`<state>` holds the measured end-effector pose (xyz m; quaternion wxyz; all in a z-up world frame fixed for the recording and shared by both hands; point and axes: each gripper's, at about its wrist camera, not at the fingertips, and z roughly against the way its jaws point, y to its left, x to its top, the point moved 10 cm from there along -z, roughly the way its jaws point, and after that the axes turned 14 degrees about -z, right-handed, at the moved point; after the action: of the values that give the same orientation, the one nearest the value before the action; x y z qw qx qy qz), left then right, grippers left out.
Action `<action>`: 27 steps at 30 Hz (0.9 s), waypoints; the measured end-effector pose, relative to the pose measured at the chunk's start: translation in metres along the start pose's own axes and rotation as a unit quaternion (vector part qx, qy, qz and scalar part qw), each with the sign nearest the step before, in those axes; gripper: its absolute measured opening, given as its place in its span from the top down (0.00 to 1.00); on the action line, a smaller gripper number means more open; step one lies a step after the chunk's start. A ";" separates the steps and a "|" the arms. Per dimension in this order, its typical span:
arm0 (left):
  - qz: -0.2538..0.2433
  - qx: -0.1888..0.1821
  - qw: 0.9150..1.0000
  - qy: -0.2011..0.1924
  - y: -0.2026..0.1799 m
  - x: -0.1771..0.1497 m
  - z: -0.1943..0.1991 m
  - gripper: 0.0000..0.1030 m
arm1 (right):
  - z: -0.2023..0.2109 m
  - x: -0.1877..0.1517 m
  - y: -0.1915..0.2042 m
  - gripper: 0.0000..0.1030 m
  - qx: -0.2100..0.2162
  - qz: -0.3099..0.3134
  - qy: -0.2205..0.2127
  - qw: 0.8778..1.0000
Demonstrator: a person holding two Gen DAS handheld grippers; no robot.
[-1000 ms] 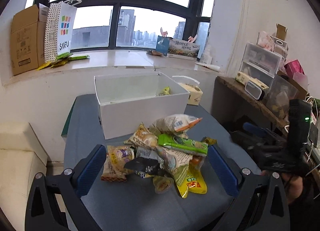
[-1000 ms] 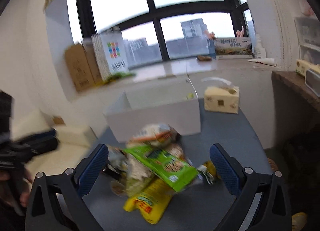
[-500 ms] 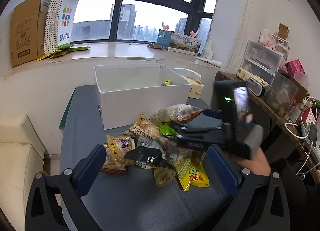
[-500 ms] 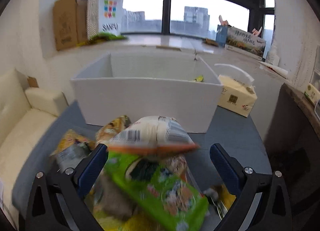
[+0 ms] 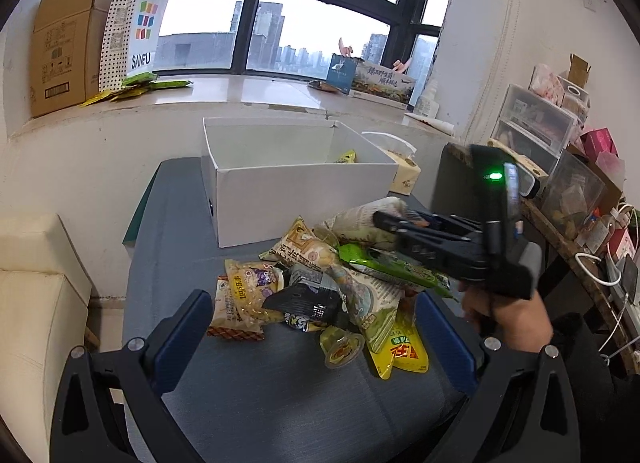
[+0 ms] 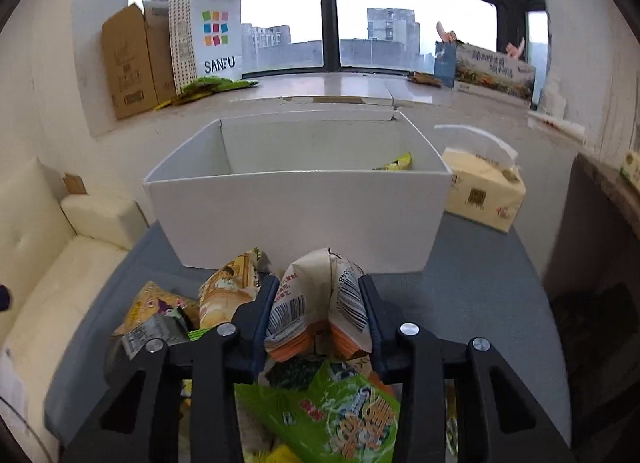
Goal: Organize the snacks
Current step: 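Grasp the white-and-orange snack packet from the pile with the right gripper, then grasp a dark snack packet with the left gripper while the right gripper carries its packet into the box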
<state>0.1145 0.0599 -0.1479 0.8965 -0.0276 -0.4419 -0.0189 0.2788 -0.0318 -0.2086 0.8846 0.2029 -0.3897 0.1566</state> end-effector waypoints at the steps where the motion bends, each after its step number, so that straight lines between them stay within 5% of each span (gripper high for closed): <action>1: -0.002 0.000 1.000 0.001 -0.001 0.000 -0.001 0.00 | 0.006 0.000 -0.002 0.61 0.010 -0.006 -0.004 1.000; 14: -0.085 0.007 0.994 0.068 -0.020 -0.011 -0.061 0.00 | 0.129 0.025 -0.020 0.61 0.087 -0.053 -0.098 0.990; 23: -0.134 0.013 0.984 0.117 -0.014 -0.017 -0.110 0.00 | 0.146 0.018 -0.027 0.61 0.103 -0.058 -0.101 0.988; 24: -0.141 0.010 0.983 0.120 -0.013 -0.019 -0.115 0.10 | 0.146 0.017 -0.028 0.61 0.103 -0.059 -0.101 0.988; 25: -0.138 0.016 0.982 0.127 -0.009 -0.021 -0.119 0.41 | 0.145 0.016 -0.028 0.61 0.104 -0.060 -0.100 0.988; 27: -0.108 -0.006 0.986 0.128 -0.006 -0.022 -0.119 0.46 | 0.145 0.015 -0.028 0.61 0.106 -0.062 -0.097 0.988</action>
<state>0.1953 0.0466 -0.2377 0.9383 0.0177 -0.3233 -0.1213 0.2100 -0.1239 -0.1155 0.8239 0.3332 -0.4420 0.1215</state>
